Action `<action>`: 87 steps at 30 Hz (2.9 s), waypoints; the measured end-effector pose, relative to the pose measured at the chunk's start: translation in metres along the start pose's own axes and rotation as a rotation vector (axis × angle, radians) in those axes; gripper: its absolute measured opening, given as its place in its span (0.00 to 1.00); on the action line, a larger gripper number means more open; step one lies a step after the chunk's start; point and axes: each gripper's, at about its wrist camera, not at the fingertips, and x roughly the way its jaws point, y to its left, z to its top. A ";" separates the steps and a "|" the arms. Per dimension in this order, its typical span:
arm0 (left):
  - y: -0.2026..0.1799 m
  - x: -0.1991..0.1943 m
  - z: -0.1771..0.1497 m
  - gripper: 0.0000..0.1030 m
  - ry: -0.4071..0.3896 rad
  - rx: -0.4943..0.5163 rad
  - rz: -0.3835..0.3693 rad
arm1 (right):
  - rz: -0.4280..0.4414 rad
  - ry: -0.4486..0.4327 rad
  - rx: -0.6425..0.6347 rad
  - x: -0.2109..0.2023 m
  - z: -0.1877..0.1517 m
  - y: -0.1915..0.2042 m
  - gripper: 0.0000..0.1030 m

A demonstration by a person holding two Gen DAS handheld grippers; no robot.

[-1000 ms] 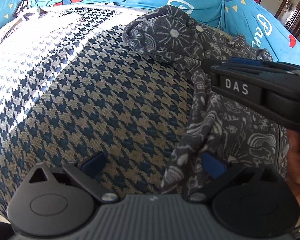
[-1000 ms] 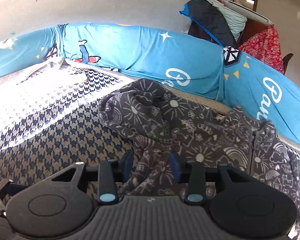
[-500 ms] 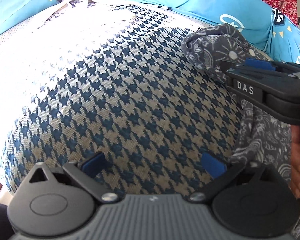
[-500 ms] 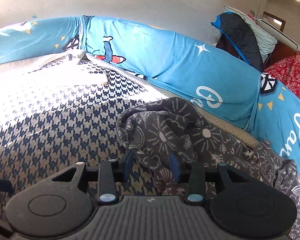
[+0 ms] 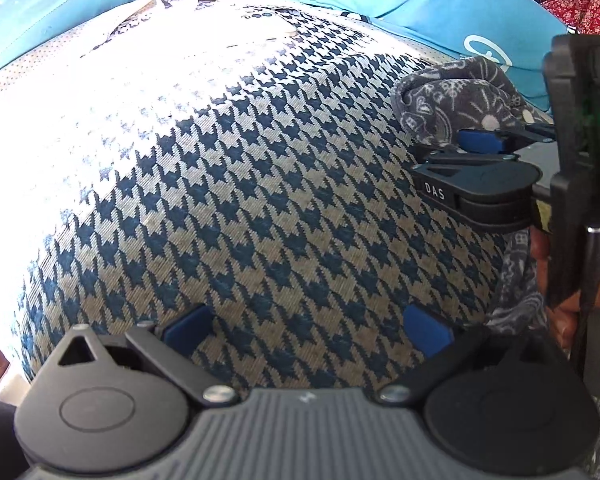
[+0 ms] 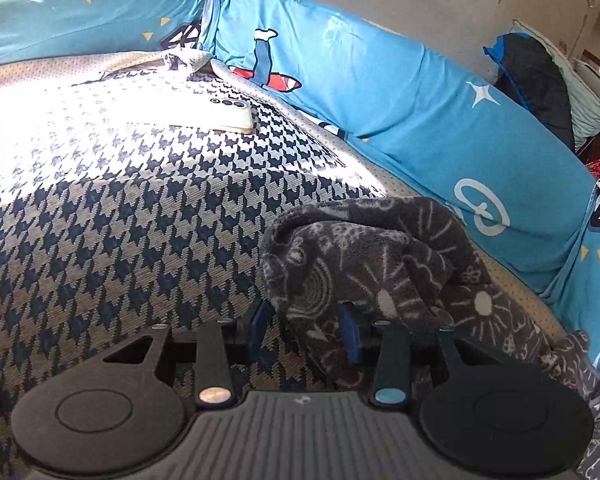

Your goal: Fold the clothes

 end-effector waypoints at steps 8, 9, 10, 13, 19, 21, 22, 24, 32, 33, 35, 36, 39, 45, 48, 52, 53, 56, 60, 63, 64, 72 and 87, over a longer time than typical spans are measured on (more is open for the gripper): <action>-0.011 0.005 0.003 1.00 -0.001 0.015 0.022 | -0.045 -0.010 0.032 0.013 -0.001 -0.002 0.08; -0.013 0.007 0.004 1.00 -0.001 0.017 0.023 | -0.044 -0.018 0.061 0.011 0.000 -0.006 0.07; -0.015 0.009 0.005 1.00 -0.001 0.019 0.024 | -0.037 -0.035 0.105 0.006 0.001 -0.012 0.07; -0.021 0.011 0.005 1.00 -0.002 0.027 0.028 | 0.009 -0.114 0.329 -0.019 0.003 -0.045 0.06; -0.034 0.013 0.003 1.00 -0.005 0.041 0.032 | -0.093 -0.301 0.812 -0.080 -0.021 -0.133 0.06; -0.038 0.013 0.002 1.00 -0.006 0.045 0.034 | -0.253 -0.267 0.843 -0.091 -0.032 -0.148 0.06; -0.041 0.013 0.002 1.00 -0.006 0.048 0.035 | -0.333 -0.233 0.844 -0.094 -0.039 -0.153 0.07; -0.046 0.013 0.000 1.00 -0.006 0.057 0.036 | -0.438 -0.132 0.832 -0.091 -0.051 -0.157 0.09; -0.062 0.018 -0.002 1.00 -0.011 0.074 0.050 | -0.649 -0.019 0.734 -0.107 -0.077 -0.136 0.38; -0.063 0.019 -0.002 1.00 -0.012 0.073 0.050 | -0.671 -0.006 0.706 -0.108 -0.077 -0.133 0.38; -0.060 0.018 -0.001 1.00 -0.013 0.077 0.050 | -0.667 -0.013 0.679 -0.114 -0.076 -0.129 0.38; -0.057 0.016 0.000 1.00 -0.013 0.080 0.049 | -0.672 -0.036 0.681 -0.119 -0.075 -0.128 0.38; -0.056 0.011 -0.007 1.00 -0.013 0.091 0.051 | -0.614 -0.128 0.648 -0.133 -0.066 -0.121 0.38; -0.045 0.010 -0.009 1.00 -0.010 0.096 0.042 | -0.494 -0.233 0.455 -0.133 -0.032 -0.100 0.39; -0.045 0.012 -0.008 1.00 -0.009 0.096 0.041 | -0.435 -0.226 0.375 -0.114 -0.018 -0.098 0.52; -0.044 0.013 -0.007 1.00 -0.008 0.096 0.039 | -0.404 -0.186 0.305 -0.082 -0.008 -0.096 0.62; -0.044 0.013 -0.007 1.00 -0.008 0.094 0.038 | -0.405 -0.164 0.293 -0.073 -0.008 -0.096 0.64; -0.043 0.014 -0.007 1.00 -0.009 0.089 0.038 | -0.409 -0.101 0.261 -0.048 -0.010 -0.096 0.66; -0.044 0.015 -0.007 1.00 -0.009 0.087 0.040 | -0.410 -0.046 0.250 -0.029 -0.022 -0.094 0.35; -0.045 0.016 -0.006 1.00 -0.009 0.083 0.035 | -0.414 -0.049 0.315 -0.030 -0.028 -0.098 0.11; -0.045 0.017 -0.006 1.00 -0.009 0.084 0.034 | -0.413 -0.056 0.339 -0.032 -0.029 -0.099 0.09; -0.034 0.012 -0.004 1.00 -0.030 0.026 0.043 | -0.193 -0.247 0.424 -0.093 0.000 -0.090 0.07; -0.010 -0.011 -0.007 1.00 -0.087 -0.035 0.083 | 0.183 -0.406 0.601 -0.148 0.034 -0.073 0.09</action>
